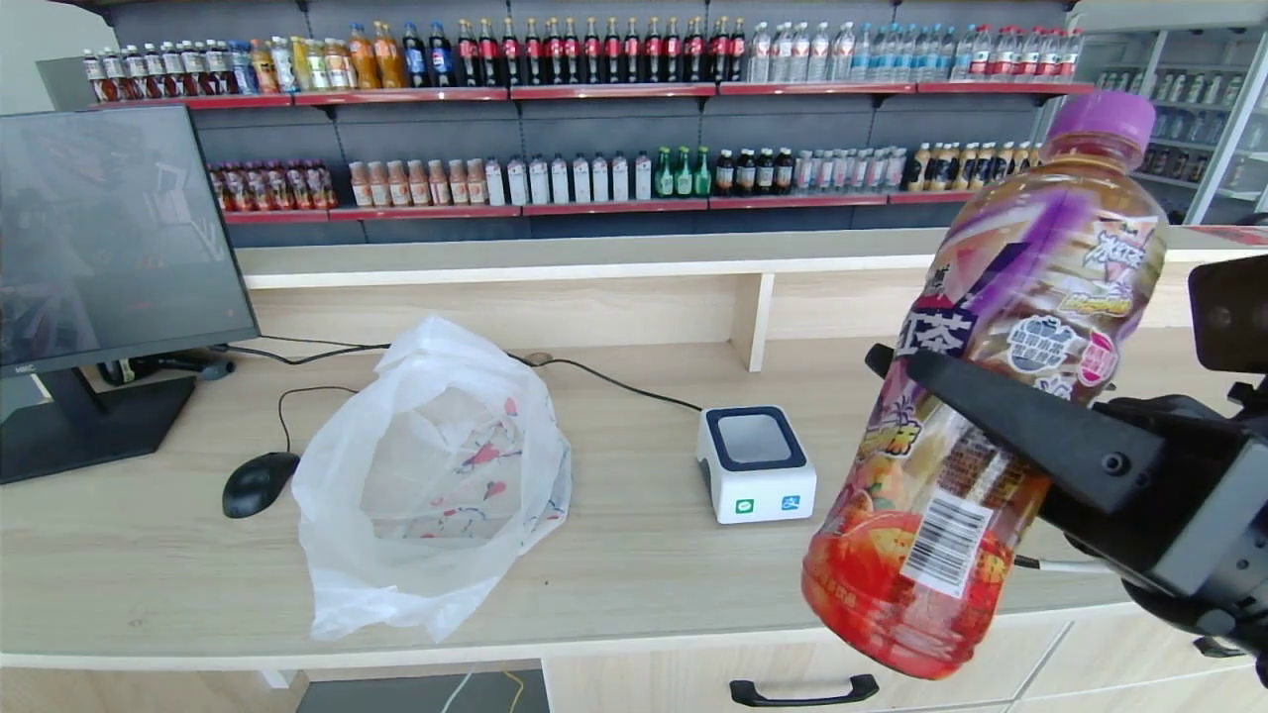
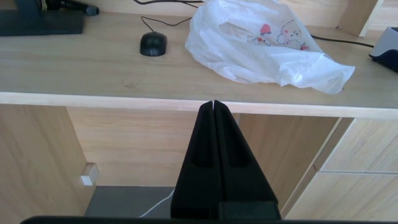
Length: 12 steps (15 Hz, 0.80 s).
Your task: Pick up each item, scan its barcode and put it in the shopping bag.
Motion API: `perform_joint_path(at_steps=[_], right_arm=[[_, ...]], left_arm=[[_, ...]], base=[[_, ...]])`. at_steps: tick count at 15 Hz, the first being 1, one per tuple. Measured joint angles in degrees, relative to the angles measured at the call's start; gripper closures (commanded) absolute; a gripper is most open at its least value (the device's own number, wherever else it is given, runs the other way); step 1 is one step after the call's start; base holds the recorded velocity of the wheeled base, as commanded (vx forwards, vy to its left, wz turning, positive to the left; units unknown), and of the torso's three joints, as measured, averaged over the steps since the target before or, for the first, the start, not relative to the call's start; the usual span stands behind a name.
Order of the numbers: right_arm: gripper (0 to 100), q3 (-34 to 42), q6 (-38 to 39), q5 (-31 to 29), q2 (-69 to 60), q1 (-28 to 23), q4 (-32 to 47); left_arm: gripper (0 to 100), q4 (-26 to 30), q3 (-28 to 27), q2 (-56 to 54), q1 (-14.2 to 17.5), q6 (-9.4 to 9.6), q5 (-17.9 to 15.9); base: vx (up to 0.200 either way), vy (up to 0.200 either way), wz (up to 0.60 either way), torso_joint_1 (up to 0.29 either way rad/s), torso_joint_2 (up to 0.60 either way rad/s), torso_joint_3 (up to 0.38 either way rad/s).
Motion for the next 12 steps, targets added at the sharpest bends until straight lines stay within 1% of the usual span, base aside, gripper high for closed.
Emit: perform_joint_path(at_steps=[3, 7, 12], right_arm=[[100, -2.3, 0.3, 2.0, 0.8, 0.1, 0.1], [100, -6.0, 1.5, 2.2, 1.7, 2.6, 0.0], [100, -7.5, 1.5, 3.7, 2.9, 3.3, 0.1]], left_arm=[[100, 0.0, 0.0, 0.0, 0.0, 0.00, 0.0], [100, 0.0, 0.0, 0.0, 0.0, 0.00, 0.0], [100, 0.0, 0.0, 0.0, 0.0, 0.00, 0.0]], base=[[0.000, 0.000, 0.00, 0.000, 0.00, 0.000], [0.000, 0.000, 0.00, 0.000, 0.00, 0.000], [0.000, 0.000, 0.00, 0.000, 0.00, 0.000]])
